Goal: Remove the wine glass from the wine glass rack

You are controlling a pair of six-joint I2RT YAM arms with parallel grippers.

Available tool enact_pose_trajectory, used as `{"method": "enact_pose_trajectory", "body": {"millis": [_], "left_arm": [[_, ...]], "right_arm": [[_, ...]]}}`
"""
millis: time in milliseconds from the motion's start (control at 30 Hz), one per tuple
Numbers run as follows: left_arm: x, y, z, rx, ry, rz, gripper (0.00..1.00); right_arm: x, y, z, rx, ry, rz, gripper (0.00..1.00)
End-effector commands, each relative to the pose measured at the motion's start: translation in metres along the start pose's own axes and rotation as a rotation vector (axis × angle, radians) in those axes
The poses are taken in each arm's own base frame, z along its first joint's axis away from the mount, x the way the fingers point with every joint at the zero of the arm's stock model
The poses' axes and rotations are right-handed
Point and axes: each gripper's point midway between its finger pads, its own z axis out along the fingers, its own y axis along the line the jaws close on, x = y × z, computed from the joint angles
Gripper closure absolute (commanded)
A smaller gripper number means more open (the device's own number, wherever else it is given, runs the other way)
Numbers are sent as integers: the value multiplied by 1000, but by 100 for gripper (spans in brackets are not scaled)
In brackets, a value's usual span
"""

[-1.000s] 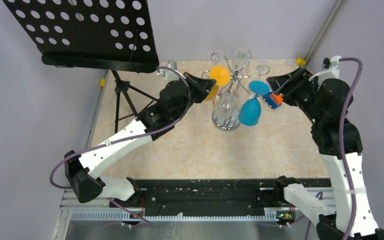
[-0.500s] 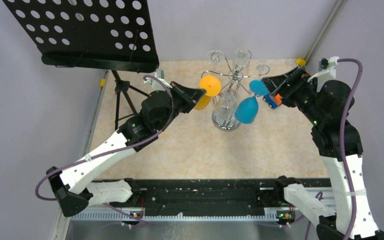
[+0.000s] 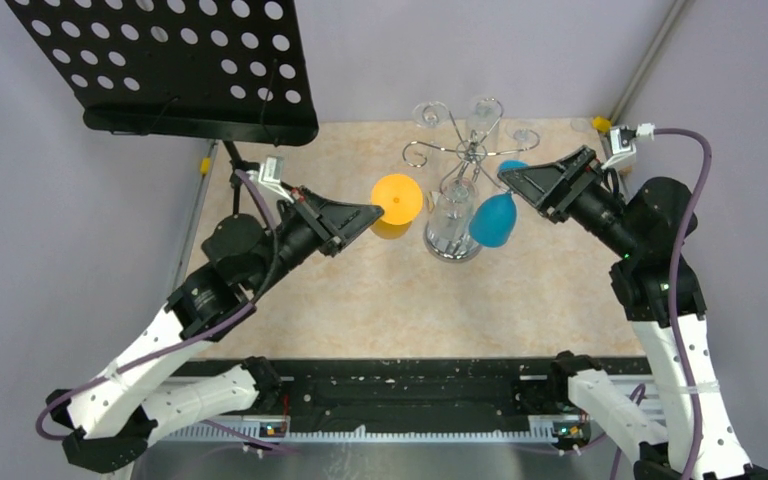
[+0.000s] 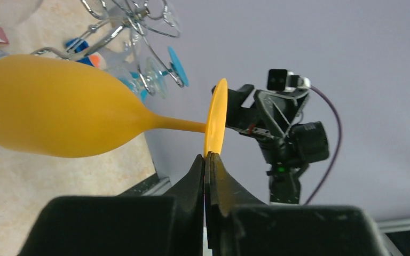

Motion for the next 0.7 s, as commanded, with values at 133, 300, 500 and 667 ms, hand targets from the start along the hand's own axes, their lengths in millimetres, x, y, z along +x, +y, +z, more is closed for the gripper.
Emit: {"method": "enact_pose_trajectory", "body": {"millis": [133, 300, 500, 667], "left_arm": [[-2, -72, -51, 208, 113, -149, 100], [-18, -118, -70, 361, 96, -214, 100], [-29, -161, -71, 526, 110, -289, 100], [-29, -184, -64, 623, 143, -311, 100]], "right_arm": [[-8, 70, -19, -325, -24, 41, 23], [-7, 84, -18, -410, -21, 92, 16], [3, 101, -8, -474, 36, 159, 10], [8, 108, -8, -519, 64, 178, 6]]}}
